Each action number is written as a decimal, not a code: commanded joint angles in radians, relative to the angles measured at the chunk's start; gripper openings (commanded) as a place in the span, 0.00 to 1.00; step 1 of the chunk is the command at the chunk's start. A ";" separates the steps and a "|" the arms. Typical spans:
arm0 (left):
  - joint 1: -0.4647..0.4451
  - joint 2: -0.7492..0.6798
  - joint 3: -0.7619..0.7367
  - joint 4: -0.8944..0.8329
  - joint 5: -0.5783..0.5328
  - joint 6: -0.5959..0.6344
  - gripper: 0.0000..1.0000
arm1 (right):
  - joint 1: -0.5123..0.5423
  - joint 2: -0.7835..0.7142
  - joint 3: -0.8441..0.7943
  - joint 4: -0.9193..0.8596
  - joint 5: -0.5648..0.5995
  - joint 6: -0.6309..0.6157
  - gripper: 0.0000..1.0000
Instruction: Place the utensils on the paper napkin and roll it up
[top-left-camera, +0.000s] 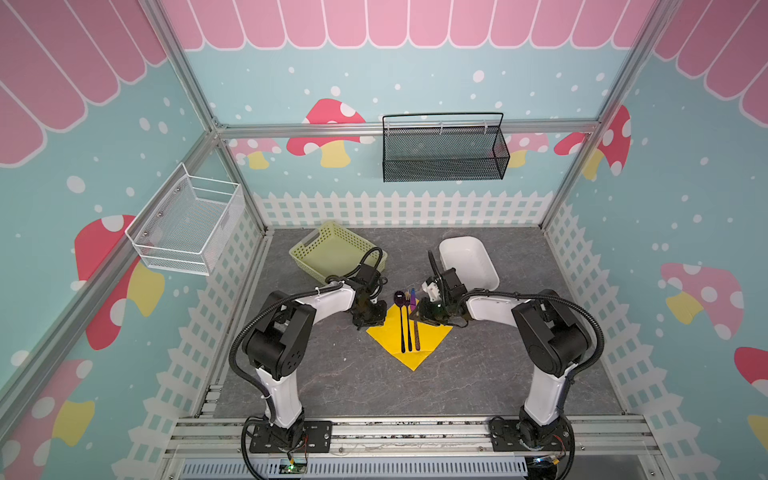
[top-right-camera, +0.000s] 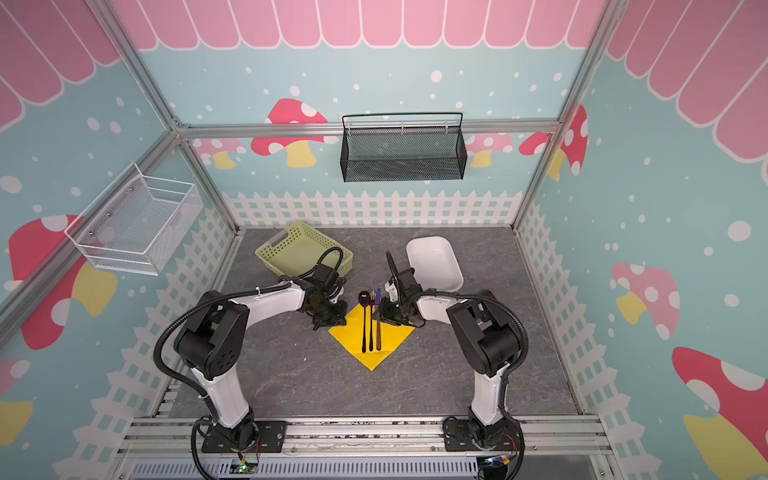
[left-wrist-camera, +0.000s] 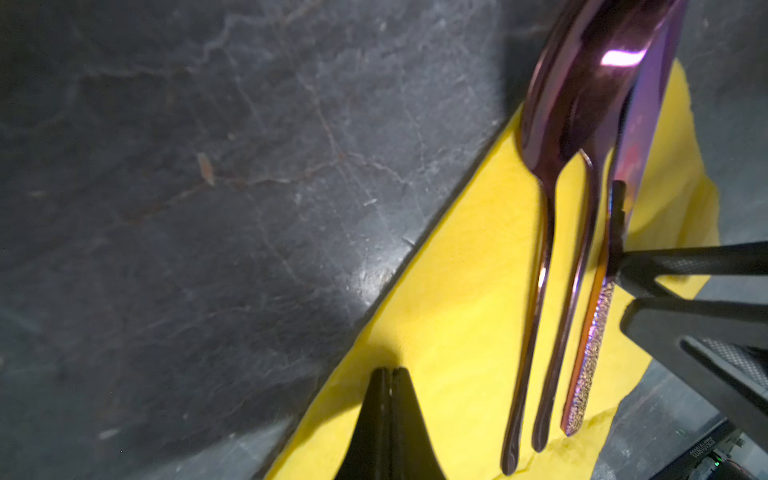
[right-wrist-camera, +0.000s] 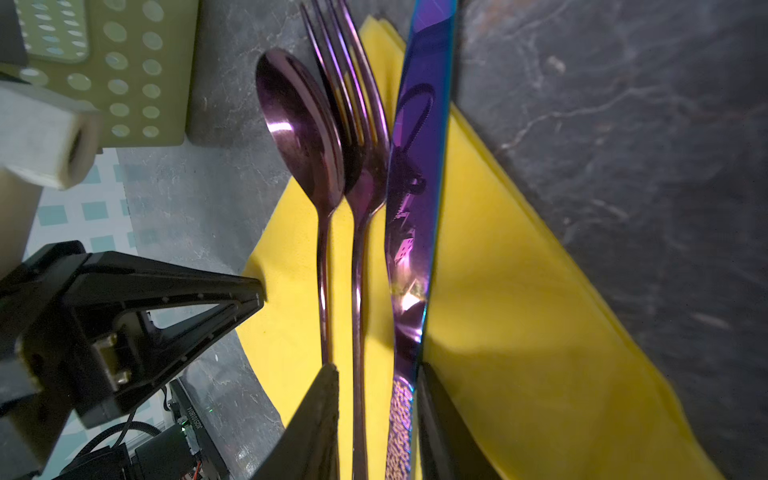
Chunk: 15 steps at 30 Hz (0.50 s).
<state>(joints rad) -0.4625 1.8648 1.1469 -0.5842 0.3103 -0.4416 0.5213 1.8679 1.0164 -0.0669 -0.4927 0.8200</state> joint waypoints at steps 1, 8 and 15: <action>-0.005 0.023 0.022 -0.023 -0.023 0.010 0.01 | -0.005 0.020 -0.013 0.019 -0.017 0.010 0.34; -0.004 0.023 0.028 -0.034 -0.037 0.015 0.00 | -0.006 -0.012 -0.013 -0.022 0.036 0.000 0.33; -0.001 0.020 0.035 -0.046 -0.055 0.026 0.00 | -0.010 -0.047 0.007 -0.081 0.068 -0.036 0.32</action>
<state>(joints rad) -0.4625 1.8683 1.1606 -0.6041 0.2878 -0.4358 0.5167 1.8523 1.0145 -0.0994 -0.4522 0.8089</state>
